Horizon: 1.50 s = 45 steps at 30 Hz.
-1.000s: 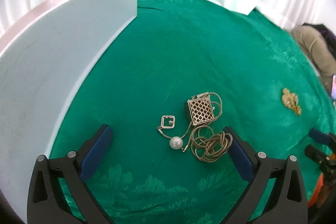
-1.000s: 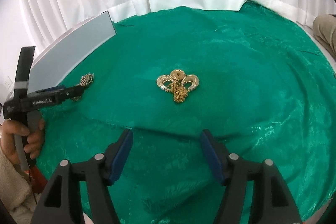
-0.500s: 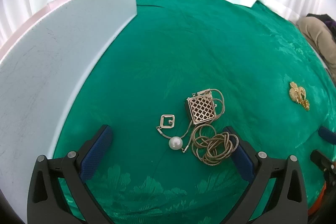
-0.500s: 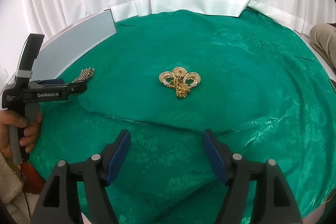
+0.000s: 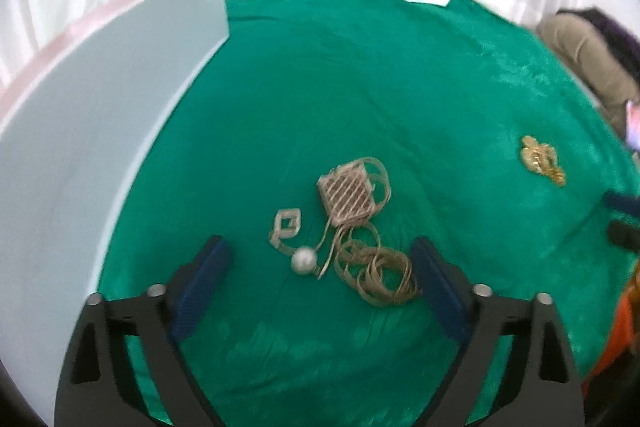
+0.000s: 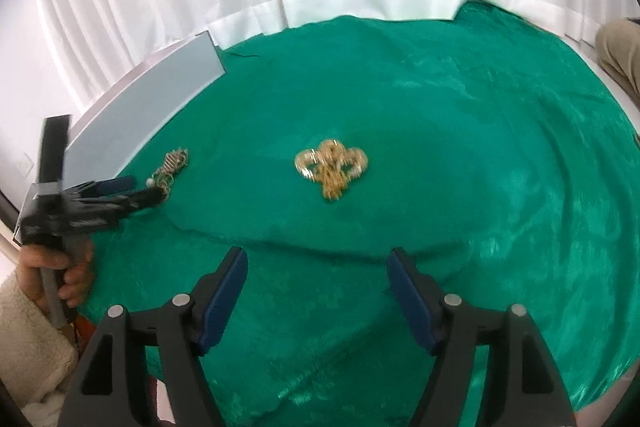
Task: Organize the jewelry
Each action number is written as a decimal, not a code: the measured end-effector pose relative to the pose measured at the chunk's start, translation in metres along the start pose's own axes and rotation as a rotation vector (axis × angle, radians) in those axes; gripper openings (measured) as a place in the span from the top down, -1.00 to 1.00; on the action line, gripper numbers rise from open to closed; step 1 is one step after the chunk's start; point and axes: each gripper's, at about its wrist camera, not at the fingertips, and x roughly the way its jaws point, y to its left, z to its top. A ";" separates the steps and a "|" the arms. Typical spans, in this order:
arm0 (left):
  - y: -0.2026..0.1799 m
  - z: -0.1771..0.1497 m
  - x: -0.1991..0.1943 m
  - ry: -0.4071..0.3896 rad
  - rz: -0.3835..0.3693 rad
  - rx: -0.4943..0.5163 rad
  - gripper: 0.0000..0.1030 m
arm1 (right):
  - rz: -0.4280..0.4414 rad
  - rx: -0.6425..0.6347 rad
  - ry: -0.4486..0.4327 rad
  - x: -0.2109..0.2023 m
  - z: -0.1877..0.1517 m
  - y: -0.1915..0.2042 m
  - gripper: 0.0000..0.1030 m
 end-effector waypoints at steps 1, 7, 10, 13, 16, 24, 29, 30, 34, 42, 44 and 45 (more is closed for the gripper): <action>-0.004 0.002 0.000 -0.008 -0.004 0.008 -0.42 | 0.000 -0.014 0.011 0.002 0.007 0.000 -0.43; -0.021 0.001 -0.006 -0.018 -0.008 0.069 0.78 | -0.006 -0.096 0.107 0.035 0.033 -0.003 -0.21; -0.017 -0.001 -0.009 -0.006 -0.038 0.033 0.79 | -0.028 -0.104 0.148 0.055 0.040 -0.001 0.06; -0.004 -0.001 -0.016 0.015 -0.097 -0.043 0.80 | -0.080 -0.120 0.141 0.062 0.048 0.005 0.82; 0.013 0.004 -0.037 0.015 -0.178 -0.143 0.80 | -0.010 -0.065 0.152 0.050 0.056 0.002 0.84; 0.059 0.025 -0.128 -0.056 -0.262 -0.309 0.80 | 0.158 -0.085 0.074 -0.018 0.114 0.038 0.86; 0.101 0.036 -0.209 -0.164 -0.231 -0.368 0.80 | 0.272 -0.157 0.010 -0.049 0.157 0.093 0.86; 0.110 0.037 -0.221 -0.181 -0.215 -0.376 0.80 | 0.304 -0.172 0.002 -0.053 0.165 0.108 0.86; 0.154 0.037 -0.263 -0.236 -0.100 -0.413 0.80 | 0.425 -0.221 -0.009 -0.056 0.191 0.170 0.86; 0.234 -0.001 -0.237 -0.149 0.130 -0.517 0.80 | 0.582 -0.348 0.033 -0.026 0.196 0.306 0.86; 0.250 -0.016 -0.218 -0.101 0.146 -0.553 0.80 | 0.598 -0.374 0.073 -0.009 0.186 0.334 0.86; 0.258 -0.024 -0.209 -0.082 0.153 -0.568 0.80 | 0.605 -0.383 0.104 0.003 0.178 0.346 0.86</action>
